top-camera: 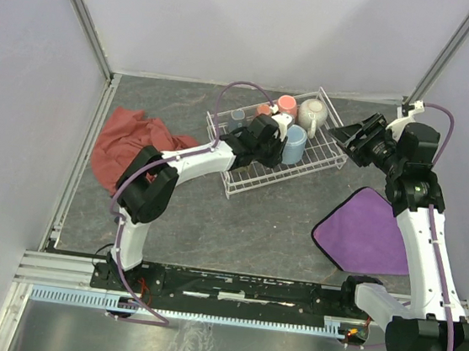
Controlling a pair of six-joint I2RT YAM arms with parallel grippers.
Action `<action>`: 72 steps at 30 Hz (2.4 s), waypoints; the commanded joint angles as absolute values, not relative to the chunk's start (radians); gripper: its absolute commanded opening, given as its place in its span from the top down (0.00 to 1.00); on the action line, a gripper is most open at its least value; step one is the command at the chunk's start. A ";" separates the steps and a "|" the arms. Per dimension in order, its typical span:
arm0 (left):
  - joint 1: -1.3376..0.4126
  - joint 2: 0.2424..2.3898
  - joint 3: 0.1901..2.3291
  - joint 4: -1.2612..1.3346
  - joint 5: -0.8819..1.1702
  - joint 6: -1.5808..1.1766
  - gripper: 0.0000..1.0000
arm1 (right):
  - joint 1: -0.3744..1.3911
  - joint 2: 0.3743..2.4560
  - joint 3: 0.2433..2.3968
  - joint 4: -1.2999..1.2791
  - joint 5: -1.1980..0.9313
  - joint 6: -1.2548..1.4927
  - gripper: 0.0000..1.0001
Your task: Load the cups into the dish rack
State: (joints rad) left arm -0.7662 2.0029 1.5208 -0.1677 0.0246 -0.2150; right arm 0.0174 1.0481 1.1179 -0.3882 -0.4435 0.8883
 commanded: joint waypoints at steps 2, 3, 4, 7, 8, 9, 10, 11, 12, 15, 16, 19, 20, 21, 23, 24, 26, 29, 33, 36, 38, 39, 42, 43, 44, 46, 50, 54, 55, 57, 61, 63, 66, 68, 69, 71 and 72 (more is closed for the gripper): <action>-0.774 1.977 1.504 0.086 -0.022 -0.160 0.97 | 0.020 1.055 1.157 -0.387 -0.453 0.874 0.38; -0.776 1.980 1.499 0.095 -0.023 -0.164 0.97 | 0.022 1.055 1.156 -0.386 -0.453 0.874 0.39; -0.775 1.983 1.492 0.102 -0.029 -0.167 0.97 | 0.023 1.056 1.156 -0.387 -0.453 0.873 0.38; -0.779 1.983 1.466 0.124 -0.045 -0.176 0.97 | 0.026 1.058 1.153 -0.389 -0.453 0.873 0.39; -0.780 1.981 1.457 0.133 -0.050 -0.175 0.97 | 0.026 1.058 1.153 -0.388 -0.453 0.872 0.39; -0.780 1.982 1.449 0.138 -0.055 -0.175 0.97 | 0.026 1.060 1.152 -0.388 -0.453 0.872 0.39; -0.782 1.981 1.440 0.145 -0.057 -0.174 0.97 | 0.027 1.059 1.152 -0.388 -0.453 0.872 0.39; -0.782 1.980 1.436 0.150 -0.060 -0.172 0.97 | 0.028 1.059 1.153 -0.389 -0.453 0.871 0.39; -0.782 1.982 1.431 0.155 -0.065 -0.171 0.97 | 0.026 1.059 1.153 -0.391 -0.453 0.869 0.39; -0.783 1.990 1.430 0.160 -0.066 -0.172 0.97 | 0.028 1.061 1.152 -0.393 -0.451 0.866 0.39; -0.784 1.994 1.429 0.161 -0.064 -0.173 0.97 | 0.028 1.062 1.151 -0.393 -0.451 0.865 0.39; -0.788 2.001 1.423 0.169 -0.074 -0.182 0.97 | 0.028 1.063 1.153 -0.399 -0.446 0.859 0.39; -0.788 2.002 1.421 0.169 -0.076 -0.184 0.97 | 0.029 1.064 1.153 -0.401 -0.446 0.856 0.39; -0.788 2.002 1.418 0.169 -0.078 -0.188 0.94 | 0.029 1.064 1.152 -0.404 -0.444 0.855 0.39; -0.790 2.003 1.413 0.170 -0.082 -0.194 0.84 | 0.029 1.064 1.151 -0.406 -0.443 0.851 0.39; -0.790 2.004 1.412 0.170 -0.080 -0.197 0.79 | 0.028 1.065 1.151 -0.407 -0.442 0.850 0.39; -0.788 2.005 1.405 0.173 -0.077 -0.205 0.73 | 0.028 1.065 1.150 -0.408 -0.442 0.849 0.39; -0.792 2.006 1.397 0.176 -0.075 -0.215 0.59 | 0.029 1.070 1.150 -0.406 -0.441 0.850 0.39; -0.791 1.995 1.371 0.187 -0.074 -0.224 0.45 | 0.028 1.075 1.148 -0.405 -0.442 0.850 0.39; -0.791 1.974 1.352 0.194 -0.077 -0.235 0.39 | 0.029 1.075 1.145 -0.402 -0.439 0.850 0.39; -0.791 1.940 1.339 0.190 -0.080 -0.247 0.37 | 0.028 1.079 1.145 -0.406 -0.434 0.840 0.39; -0.791 1.920 1.332 0.186 -0.081 -0.251 0.34 | 0.029 1.081 1.148 -0.412 -0.426 0.829 0.39; -0.791 1.860 1.319 0.156 -0.092 -0.260 0.33 | 0.028 1.098 1.156 -0.416 -0.411 0.806 0.38; -0.792 1.835 1.313 0.145 -0.096 -0.262 0.32 | 0.028 1.109 1.161 -0.412 -0.410 0.802 0.39; -0.791 1.809 1.312 0.129 -0.098 -0.264 0.32 | 0.026 1.122 1.168 -0.414 -0.408 0.795 0.38; -0.790 1.752 1.305 0.098 -0.107 -0.271 0.31 | 0.020 1.157 1.188 -0.414 -0.409 0.781 0.38; -0.789 1.625 1.315 -0.021 -0.144 -0.280 0.30 | -0.010 1.214 1.237 -0.437 -0.387 0.717 0.38; -0.767 1.486 1.321 -0.171 -0.231 -0.272 0.27 | -0.038 1.259 1.296 -0.505 -0.296 0.616 0.38; -0.747 1.451 1.317 -0.207 -0.243 -0.281 0.26 | -0.043 1.275 1.313 -0.526 -0.272 0.587 0.37; -0.693 1.356 1.289 -0.257 -0.249 -0.304 0.14 | -0.056 1.327 1.354 -0.571 -0.259 0.522 0.32; -0.552 1.208 1.241 -0.340 -0.234 -0.334 0.01 | -0.072 1.458 1.471 -0.673 -0.282 0.427 0.00; -0.436 1.159 1.217 -0.381 -0.204 -0.343 0.01 | -0.078 1.479 1.496 -0.694 -0.234 0.419 0.00; -0.320 1.110 1.172 -0.419 -0.187 -0.329 0.01 | -0.097 1.501 1.519 -0.712 -0.160 0.407 0.00; -0.304 1.052 1.101 -0.349 -0.242 -0.261 0.01 | -0.113 1.521 1.539 -0.731 -0.170 0.396 0.00; -0.300 1.032 1.067 -0.313 -0.318 -0.252 0.01 | -0.122 1.529 1.544 -0.737 -0.185 0.396 0.00; -0.277 1.014 0.981 -0.217 -0.395 -0.207 0.01 | -0.137 1.534 1.532 -0.719 -0.234 0.413 0.00; -0.262 1.005 0.907 -0.115 -0.354 -0.113 0.01 | -0.142 1.533 1.514 -0.701 -0.254 0.426 0.00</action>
State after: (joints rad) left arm -0.2951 1.0424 1.0584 -0.3191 -0.2798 -0.2871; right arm -0.1165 1.5375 1.4853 -0.7227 -0.2180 0.4351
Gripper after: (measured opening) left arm 0.993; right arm 0.999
